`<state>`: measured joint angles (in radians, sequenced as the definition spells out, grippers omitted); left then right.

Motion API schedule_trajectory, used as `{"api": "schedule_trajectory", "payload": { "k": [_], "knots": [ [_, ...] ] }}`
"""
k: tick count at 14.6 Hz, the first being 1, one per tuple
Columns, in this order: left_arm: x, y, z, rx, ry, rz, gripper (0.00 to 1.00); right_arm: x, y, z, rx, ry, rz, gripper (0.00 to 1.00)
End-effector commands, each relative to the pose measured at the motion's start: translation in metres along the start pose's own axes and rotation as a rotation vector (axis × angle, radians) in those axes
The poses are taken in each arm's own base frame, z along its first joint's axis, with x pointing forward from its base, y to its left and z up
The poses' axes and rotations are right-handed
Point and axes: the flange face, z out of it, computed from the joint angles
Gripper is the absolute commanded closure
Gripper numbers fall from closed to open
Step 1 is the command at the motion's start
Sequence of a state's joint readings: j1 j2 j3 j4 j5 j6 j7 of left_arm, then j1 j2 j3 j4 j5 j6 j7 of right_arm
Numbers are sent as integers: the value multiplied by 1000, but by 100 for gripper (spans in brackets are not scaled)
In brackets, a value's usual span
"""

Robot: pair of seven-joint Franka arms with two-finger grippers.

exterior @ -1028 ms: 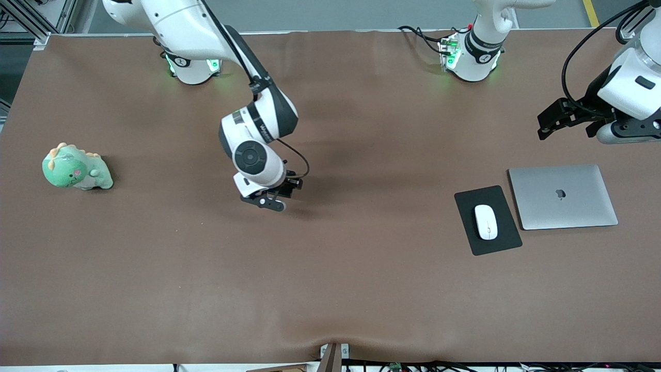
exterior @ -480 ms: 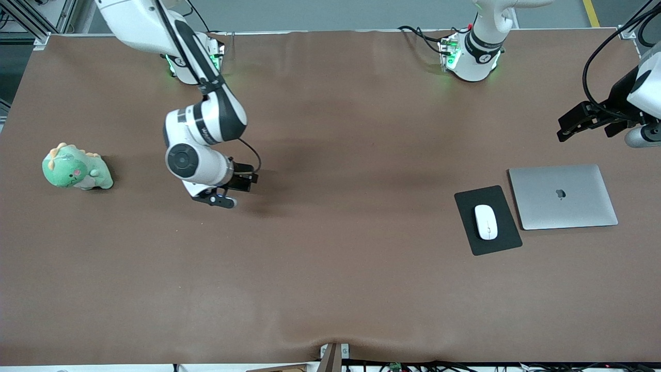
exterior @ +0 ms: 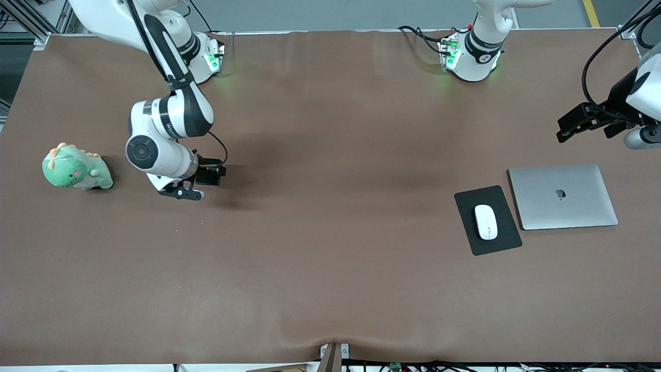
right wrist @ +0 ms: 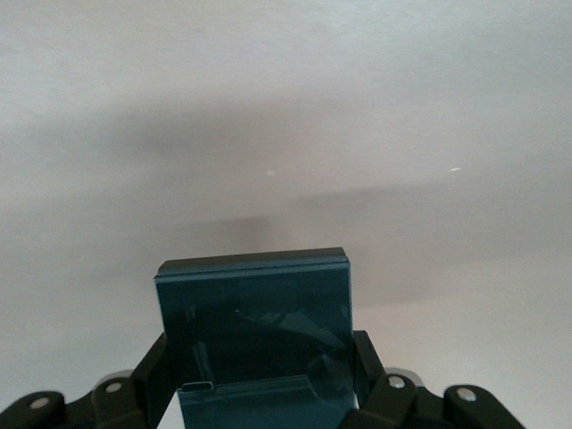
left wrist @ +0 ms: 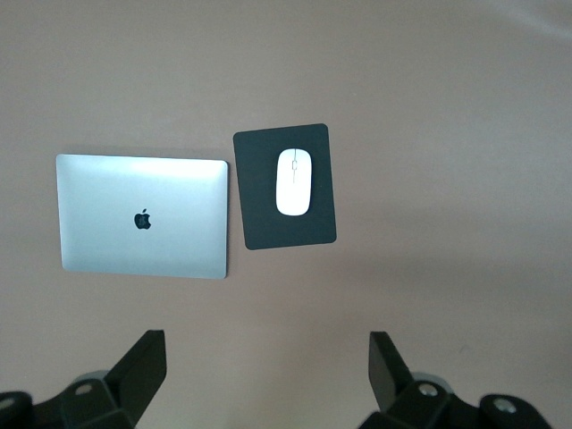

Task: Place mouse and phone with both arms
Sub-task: 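Lower the phone beside the plush toy and open the right gripper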

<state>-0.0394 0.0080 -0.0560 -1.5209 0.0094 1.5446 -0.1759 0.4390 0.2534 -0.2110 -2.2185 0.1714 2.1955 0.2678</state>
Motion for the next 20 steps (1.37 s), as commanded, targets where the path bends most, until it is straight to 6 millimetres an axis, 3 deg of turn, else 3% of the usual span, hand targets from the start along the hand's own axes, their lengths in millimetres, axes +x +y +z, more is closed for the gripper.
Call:
{"api": "schedule_trajectory", "payload": {
  "k": [1,12,15,20],
  "knots": [
    [2,-5,-3,-16,14,9,0,-7,31,-3,2,11,-23,100],
    [7,5,4,-22,19,25,0,0,182,47,18,122,-70,100],
    [10,2,8,-22,15,19,0,-6,199,64,9,143,-58,100],
    [10,1,6,-15,17,39,0,-6,202,87,-16,138,-55,100]
  ]
}}
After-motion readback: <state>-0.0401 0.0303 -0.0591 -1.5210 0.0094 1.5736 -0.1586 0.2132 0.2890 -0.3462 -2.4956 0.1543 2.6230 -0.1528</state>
